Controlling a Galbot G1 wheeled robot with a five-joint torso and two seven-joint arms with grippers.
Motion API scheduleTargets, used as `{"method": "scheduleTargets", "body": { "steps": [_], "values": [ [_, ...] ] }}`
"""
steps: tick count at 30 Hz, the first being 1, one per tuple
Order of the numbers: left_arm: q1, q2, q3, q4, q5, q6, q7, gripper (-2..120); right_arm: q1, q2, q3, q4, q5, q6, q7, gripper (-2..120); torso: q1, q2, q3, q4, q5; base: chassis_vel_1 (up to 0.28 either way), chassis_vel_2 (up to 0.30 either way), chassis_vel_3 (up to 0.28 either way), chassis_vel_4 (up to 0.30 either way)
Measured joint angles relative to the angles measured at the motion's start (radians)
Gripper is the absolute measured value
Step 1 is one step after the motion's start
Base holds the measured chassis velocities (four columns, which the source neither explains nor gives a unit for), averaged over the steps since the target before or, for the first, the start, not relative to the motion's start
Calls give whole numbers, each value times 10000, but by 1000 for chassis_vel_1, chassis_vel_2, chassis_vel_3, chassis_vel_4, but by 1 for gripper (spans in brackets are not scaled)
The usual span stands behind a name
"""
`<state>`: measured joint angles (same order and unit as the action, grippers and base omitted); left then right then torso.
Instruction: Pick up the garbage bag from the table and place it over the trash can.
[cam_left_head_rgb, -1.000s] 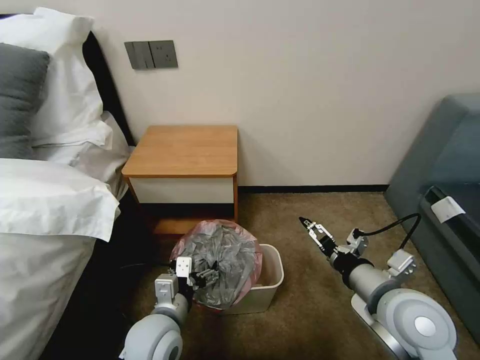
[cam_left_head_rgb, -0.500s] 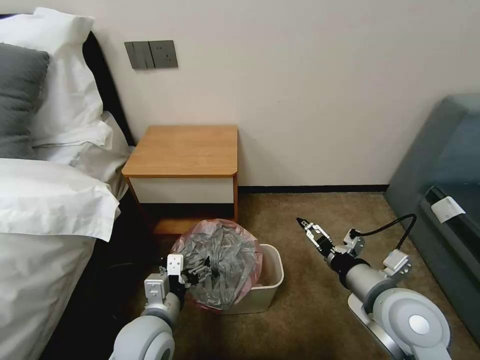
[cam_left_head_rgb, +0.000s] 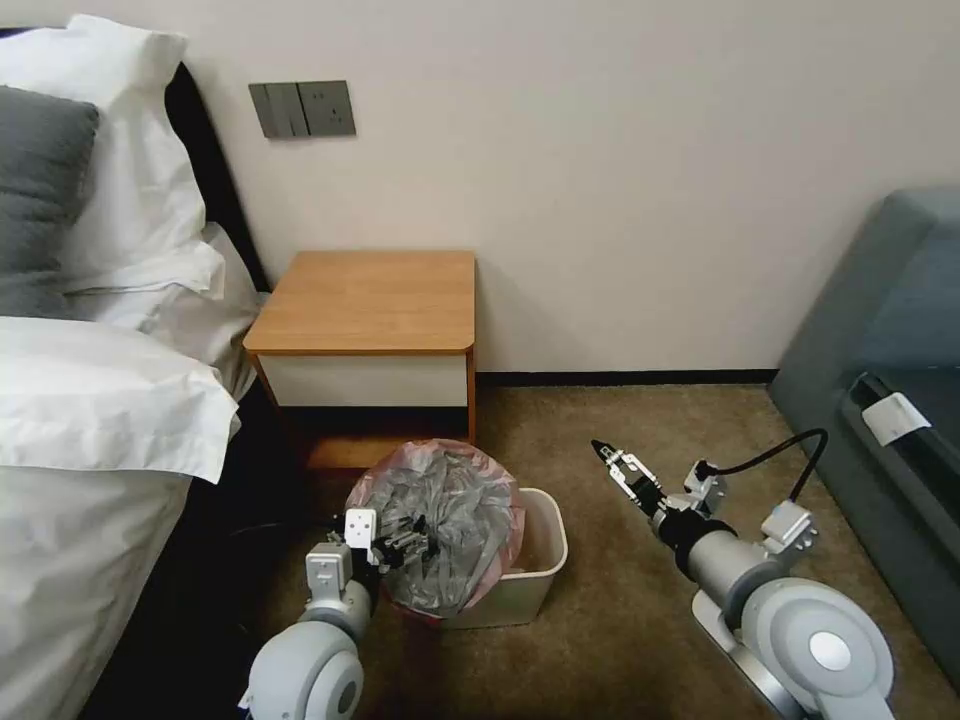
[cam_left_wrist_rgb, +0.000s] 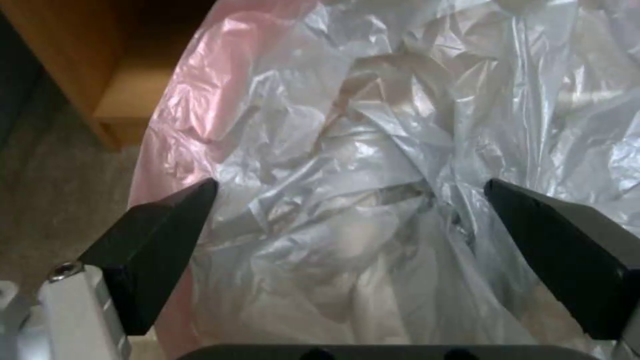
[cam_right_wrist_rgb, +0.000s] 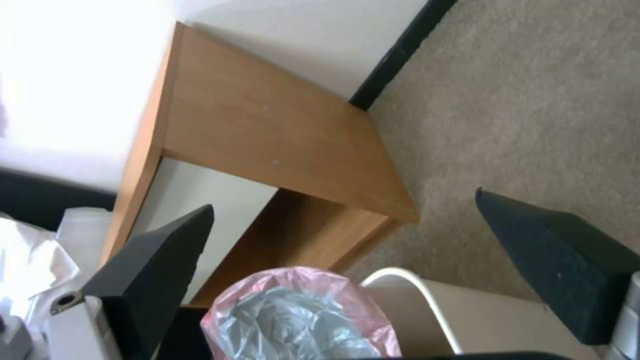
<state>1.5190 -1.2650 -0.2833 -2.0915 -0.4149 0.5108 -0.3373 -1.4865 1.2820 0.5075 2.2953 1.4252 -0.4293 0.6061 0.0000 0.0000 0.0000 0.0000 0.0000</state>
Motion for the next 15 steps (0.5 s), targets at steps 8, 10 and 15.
{"method": "scheduleTargets", "body": {
  "steps": [8,10,15],
  "values": [
    [-71,-24,84,44,-232,167,-255,100,48,6,-10,-95,-38,13,10,100,-1,0,1,0,0,0,0,0,0],
    [-158,-4,106,83,-335,246,-303,100,47,31,-10,-124,-65,14,10,100,0,0,0,0,0,0,0,0,0],
    [-319,8,163,160,-586,379,-459,100,42,58,-4,-138,-102,19,12,100,0,0,0,0,0,0,0,0,0]
  ]
}}
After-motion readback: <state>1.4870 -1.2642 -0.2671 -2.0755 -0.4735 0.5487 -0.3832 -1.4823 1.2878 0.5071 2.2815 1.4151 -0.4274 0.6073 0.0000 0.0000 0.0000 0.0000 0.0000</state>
